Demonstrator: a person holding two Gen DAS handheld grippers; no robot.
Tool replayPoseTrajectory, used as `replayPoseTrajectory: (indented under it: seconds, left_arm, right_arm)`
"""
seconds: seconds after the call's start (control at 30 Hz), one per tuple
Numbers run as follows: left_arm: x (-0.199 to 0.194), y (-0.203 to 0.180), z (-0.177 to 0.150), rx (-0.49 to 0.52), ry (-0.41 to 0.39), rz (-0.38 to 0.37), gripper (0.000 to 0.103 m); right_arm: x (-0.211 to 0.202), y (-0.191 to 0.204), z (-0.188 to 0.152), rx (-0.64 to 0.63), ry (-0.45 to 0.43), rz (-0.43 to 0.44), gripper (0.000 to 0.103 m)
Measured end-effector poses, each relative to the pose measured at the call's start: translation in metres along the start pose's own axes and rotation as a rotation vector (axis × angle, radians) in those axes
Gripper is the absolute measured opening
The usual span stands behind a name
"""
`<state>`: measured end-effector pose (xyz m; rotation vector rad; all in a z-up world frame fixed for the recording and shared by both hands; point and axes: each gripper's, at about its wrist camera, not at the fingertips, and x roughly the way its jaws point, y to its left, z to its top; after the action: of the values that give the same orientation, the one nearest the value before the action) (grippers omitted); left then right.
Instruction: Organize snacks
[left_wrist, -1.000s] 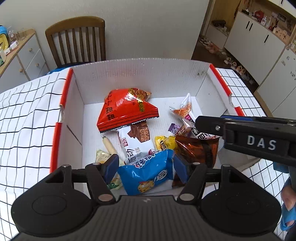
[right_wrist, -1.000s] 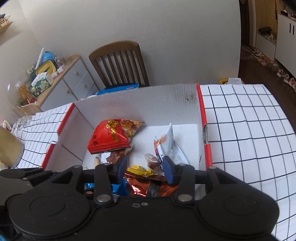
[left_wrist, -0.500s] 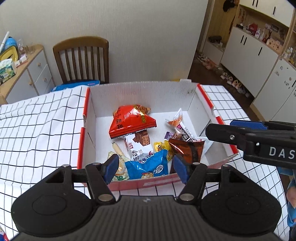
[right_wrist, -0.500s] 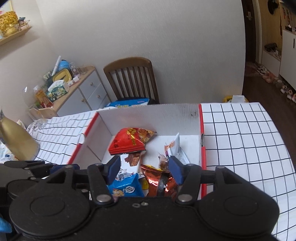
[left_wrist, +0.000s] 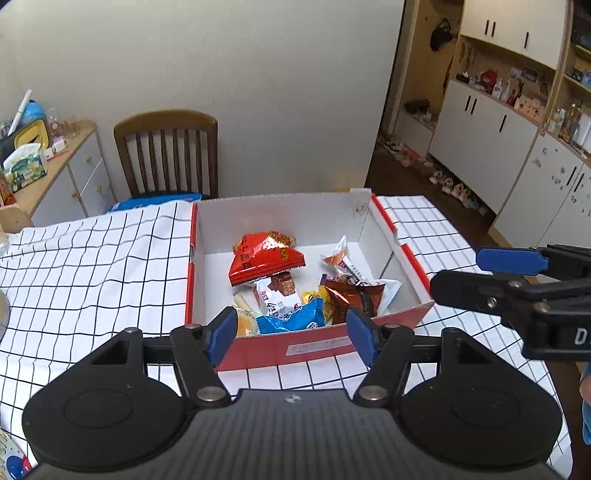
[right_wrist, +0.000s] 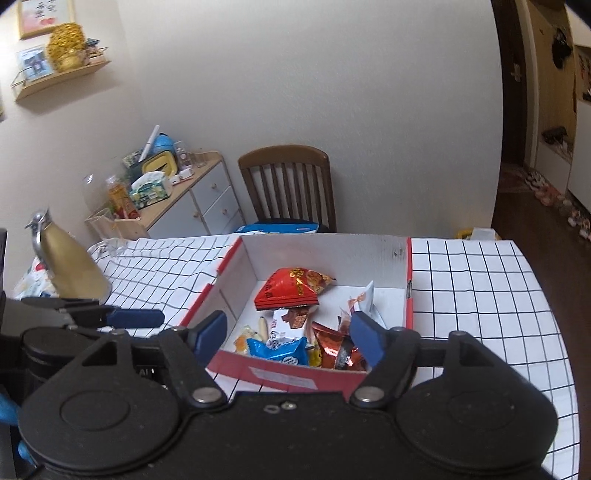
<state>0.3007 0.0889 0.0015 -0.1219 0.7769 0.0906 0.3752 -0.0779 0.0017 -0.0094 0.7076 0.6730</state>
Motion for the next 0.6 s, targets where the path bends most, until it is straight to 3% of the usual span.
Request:
replayPoseTrajectory:
  seconds: [0.13,0.2,0.23,0.6]
  left_arm:
    - [-0.017,-0.002,-0.006,0.012,-0.024,-0.016,0.065]
    - [-0.024,-0.003,-0.009,0.017,-0.036,-0.019,0.079]
    - [-0.027,-0.003,-0.011,0.019,-0.045,-0.022,0.081]
    - [-0.057,-0.003,-0.026,-0.006,-0.081,-0.039,0.088]
  right_arm:
    - [-0.020,0.008,-0.005,-0.025,-0.028,0.013,0.082]
    - [-0.028,0.011,-0.007,-0.040,-0.038,0.019,0.085]
    - [-0.033,0.013,-0.009,-0.048,-0.043,0.020,0.087]
    - [-0.076,0.017,-0.029,-0.103,-0.135,-0.005,0.102]
